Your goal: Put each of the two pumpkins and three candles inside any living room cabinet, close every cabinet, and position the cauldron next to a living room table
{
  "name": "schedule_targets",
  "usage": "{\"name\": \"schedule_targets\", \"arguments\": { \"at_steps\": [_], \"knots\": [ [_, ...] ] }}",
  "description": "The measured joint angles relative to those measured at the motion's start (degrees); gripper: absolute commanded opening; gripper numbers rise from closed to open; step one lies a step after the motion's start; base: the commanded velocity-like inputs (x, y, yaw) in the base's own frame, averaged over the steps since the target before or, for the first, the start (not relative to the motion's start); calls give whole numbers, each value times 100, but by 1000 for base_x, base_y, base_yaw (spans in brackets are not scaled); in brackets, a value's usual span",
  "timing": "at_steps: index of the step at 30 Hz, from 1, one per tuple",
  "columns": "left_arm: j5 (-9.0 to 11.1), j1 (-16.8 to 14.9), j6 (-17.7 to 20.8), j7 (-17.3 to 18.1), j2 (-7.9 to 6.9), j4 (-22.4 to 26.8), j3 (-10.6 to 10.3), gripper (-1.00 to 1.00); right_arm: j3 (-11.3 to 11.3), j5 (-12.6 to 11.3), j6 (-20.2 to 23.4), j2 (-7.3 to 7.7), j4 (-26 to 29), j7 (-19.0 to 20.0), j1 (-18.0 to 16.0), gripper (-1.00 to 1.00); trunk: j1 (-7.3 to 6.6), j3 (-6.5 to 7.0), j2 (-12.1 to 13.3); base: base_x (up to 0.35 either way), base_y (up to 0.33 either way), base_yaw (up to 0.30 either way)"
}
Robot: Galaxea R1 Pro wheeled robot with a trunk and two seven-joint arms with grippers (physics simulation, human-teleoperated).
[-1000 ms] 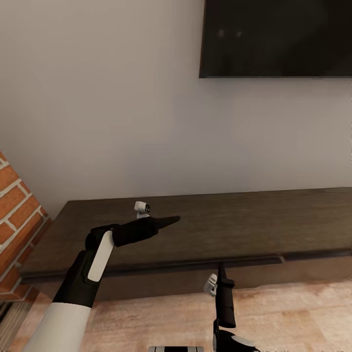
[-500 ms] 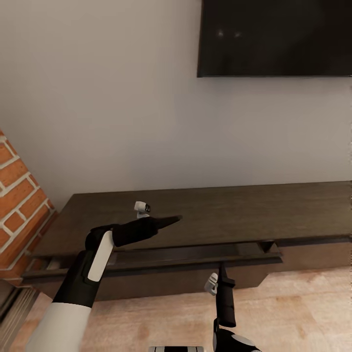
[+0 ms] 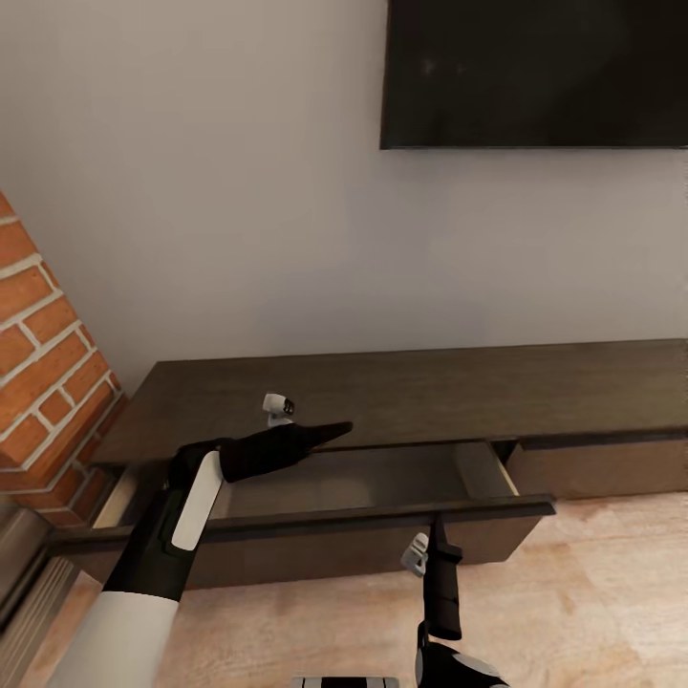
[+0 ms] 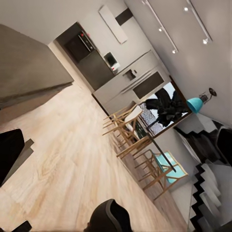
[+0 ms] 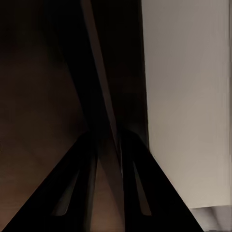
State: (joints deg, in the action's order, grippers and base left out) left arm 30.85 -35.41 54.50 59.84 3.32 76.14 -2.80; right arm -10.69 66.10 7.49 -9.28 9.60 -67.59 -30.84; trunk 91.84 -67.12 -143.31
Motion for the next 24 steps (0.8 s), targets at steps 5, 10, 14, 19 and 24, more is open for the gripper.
{"name": "schedule_targets", "arguments": {
  "at_steps": [5,10,14,19,24],
  "knots": [
    [0,0,0,0,1,0,0,100,-8,-87,2,1,-2,-27,0,-100,0,0,0,-331,0,0],
    [0,0,0,0,1,0,0,100,-14,-162,1,1,-19,-74,1,-100,0,0,0,-278,0,0],
    [14,32,-11,-7,-7,-11,16,100,48,-126,-15,-7,-73,-103,-29,-100,1,-1,-1,-39,0,0],
    [17,100,-10,-7,-7,-12,16,100,25,-121,-37,-4,-257,-114,-159,-100,1,-1,-1,0,0,0],
    [17,103,-10,-7,-7,-12,16,100,10,-121,-39,4,-262,-100,-170,-100,1,-1,-1,-31,0,0]
  ]
}}
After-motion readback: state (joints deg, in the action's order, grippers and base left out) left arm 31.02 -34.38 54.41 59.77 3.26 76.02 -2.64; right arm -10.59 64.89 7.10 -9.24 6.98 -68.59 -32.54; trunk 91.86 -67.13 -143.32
